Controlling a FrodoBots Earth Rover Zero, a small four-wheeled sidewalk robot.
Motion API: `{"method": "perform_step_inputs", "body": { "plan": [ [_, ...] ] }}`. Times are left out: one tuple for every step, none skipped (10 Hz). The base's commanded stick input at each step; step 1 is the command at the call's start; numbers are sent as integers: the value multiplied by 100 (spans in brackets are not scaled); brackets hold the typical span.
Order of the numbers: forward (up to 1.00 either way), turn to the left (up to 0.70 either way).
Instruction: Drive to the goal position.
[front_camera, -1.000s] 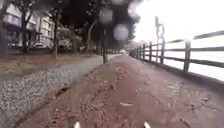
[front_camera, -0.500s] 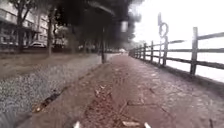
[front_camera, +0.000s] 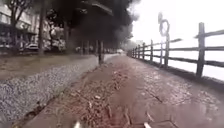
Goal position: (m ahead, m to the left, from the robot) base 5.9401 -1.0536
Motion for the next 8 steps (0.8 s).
{"method": "perform_step_inputs", "body": {
  "plan": [
    [70, -6],
    [70, -11],
    [70, 0],
    [70, 0],
    [70, -15],
    [70, -6],
    [70, -15],
    [70, -9]
  ]
}}
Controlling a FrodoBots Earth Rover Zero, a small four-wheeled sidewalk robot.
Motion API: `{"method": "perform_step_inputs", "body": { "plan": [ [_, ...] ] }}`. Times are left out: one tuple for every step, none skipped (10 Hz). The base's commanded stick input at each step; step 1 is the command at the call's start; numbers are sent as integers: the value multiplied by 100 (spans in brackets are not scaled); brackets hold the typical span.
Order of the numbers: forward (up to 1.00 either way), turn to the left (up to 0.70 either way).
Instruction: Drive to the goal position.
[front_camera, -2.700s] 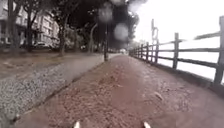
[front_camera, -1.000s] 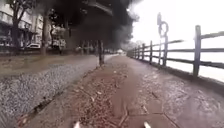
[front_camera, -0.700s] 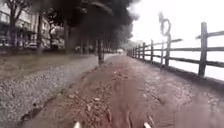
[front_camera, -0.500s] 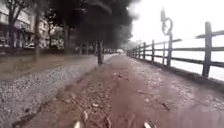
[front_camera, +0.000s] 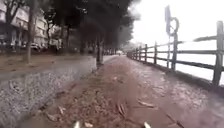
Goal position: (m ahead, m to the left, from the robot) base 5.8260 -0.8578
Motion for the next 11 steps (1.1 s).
{"method": "perform_step_inputs", "body": {
  "plan": [
    [70, -23],
    [70, -11],
    [70, 0],
    [70, 0],
    [70, 0],
    [70, 0],
    [70, 0],
    [70, 0],
    [70, 0],
    [70, 0],
    [70, 0]
  ]
}}
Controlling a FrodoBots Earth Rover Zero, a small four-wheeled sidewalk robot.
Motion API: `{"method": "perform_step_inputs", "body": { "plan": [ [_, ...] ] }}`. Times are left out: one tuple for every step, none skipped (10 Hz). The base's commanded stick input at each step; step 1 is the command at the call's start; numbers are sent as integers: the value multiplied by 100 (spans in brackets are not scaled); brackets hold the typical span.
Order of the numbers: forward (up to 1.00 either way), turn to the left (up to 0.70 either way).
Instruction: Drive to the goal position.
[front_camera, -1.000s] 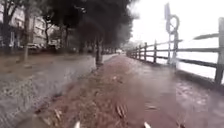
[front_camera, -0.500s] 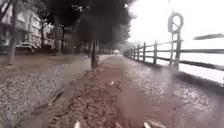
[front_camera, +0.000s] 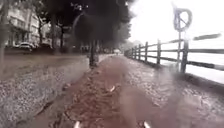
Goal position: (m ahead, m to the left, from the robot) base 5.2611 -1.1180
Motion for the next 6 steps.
{"method": "perform_step_inputs", "body": {
  "plan": [
    [70, 0],
    [70, 0],
    [70, 0],
    [70, 0],
    [70, 0],
    [70, 0]
  ]
}}
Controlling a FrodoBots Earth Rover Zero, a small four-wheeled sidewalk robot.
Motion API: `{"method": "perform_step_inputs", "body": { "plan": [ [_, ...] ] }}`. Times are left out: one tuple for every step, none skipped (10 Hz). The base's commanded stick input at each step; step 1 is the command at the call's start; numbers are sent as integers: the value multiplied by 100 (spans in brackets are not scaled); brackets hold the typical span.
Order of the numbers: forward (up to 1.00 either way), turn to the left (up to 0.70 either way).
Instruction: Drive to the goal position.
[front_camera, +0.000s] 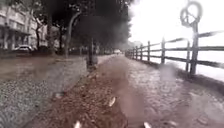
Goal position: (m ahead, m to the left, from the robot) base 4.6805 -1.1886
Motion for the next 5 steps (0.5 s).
{"method": "perform_step_inputs", "body": {
  "plan": [
    [70, 0],
    [70, 0],
    [70, 0],
    [70, 0],
    [70, 0]
  ]
}}
